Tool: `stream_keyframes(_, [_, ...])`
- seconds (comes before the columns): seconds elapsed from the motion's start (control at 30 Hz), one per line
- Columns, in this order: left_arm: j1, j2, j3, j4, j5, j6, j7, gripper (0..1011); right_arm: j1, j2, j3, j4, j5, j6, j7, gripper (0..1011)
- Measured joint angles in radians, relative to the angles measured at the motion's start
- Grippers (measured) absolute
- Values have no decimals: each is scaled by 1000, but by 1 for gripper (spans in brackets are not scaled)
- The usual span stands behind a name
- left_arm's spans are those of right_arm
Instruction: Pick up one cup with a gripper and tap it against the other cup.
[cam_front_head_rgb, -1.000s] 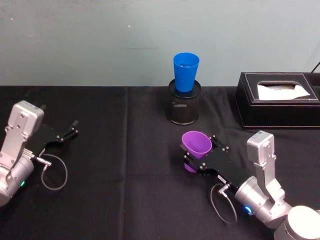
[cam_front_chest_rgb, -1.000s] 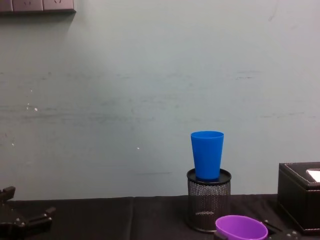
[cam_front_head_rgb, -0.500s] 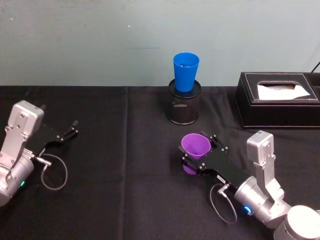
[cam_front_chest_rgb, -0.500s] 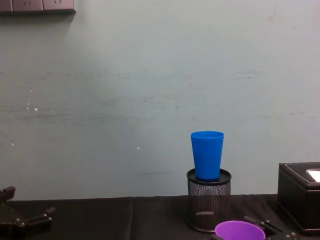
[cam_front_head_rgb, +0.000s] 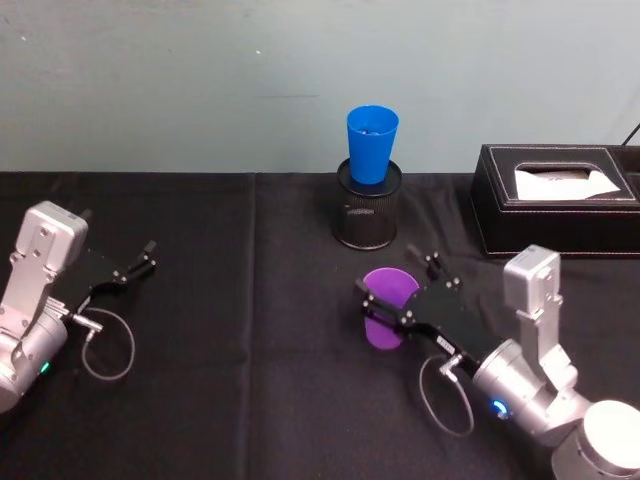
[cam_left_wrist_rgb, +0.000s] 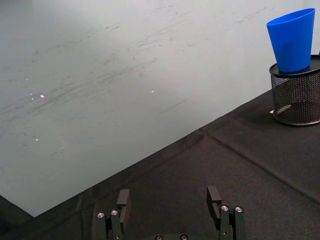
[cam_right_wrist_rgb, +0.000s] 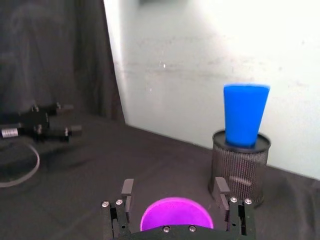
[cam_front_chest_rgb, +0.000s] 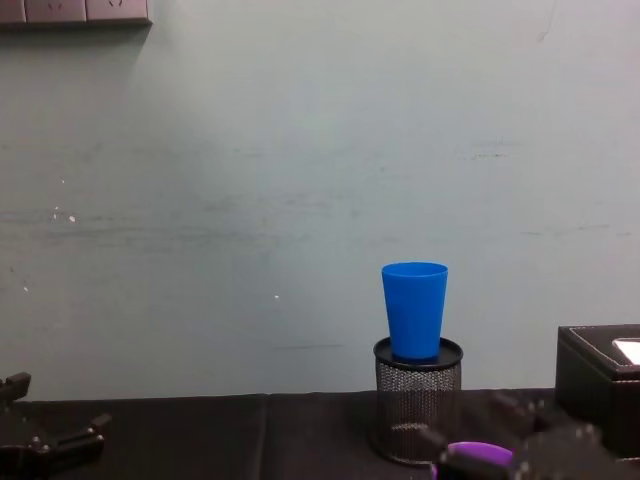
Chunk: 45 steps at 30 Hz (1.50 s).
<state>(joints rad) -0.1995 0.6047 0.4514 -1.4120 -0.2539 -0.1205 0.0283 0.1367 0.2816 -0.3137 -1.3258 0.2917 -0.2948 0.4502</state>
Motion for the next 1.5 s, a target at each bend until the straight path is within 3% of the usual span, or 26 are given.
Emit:
stream_keyframes(0.13, [0, 0, 0, 0, 0, 0, 0, 1000, -15, 11, 20, -64, 32, 32, 3, 1003])
stream_keyframes(0.3, [0, 0, 0, 0, 0, 0, 0, 1000, -41, 26, 67, -148, 44, 83, -63, 1003])
stream_keyframes(0.57, [0, 0, 0, 0, 0, 0, 0, 1000, -67, 24, 154, -194, -22, 150, -217, 1002])
stream_keyframes(0.67, [0, 0, 0, 0, 0, 0, 0, 1000, -72, 17, 170, -196, -53, 170, -256, 1003])
stream_keyframes(0.93, [0, 0, 0, 0, 0, 0, 0, 1000, -74, -4, 186, -184, -93, 208, -284, 1003])
stream_keyframes(1.5, [0, 0, 0, 0, 0, 0, 0, 1000, -77, -13, 187, -175, -94, 210, -273, 1003])
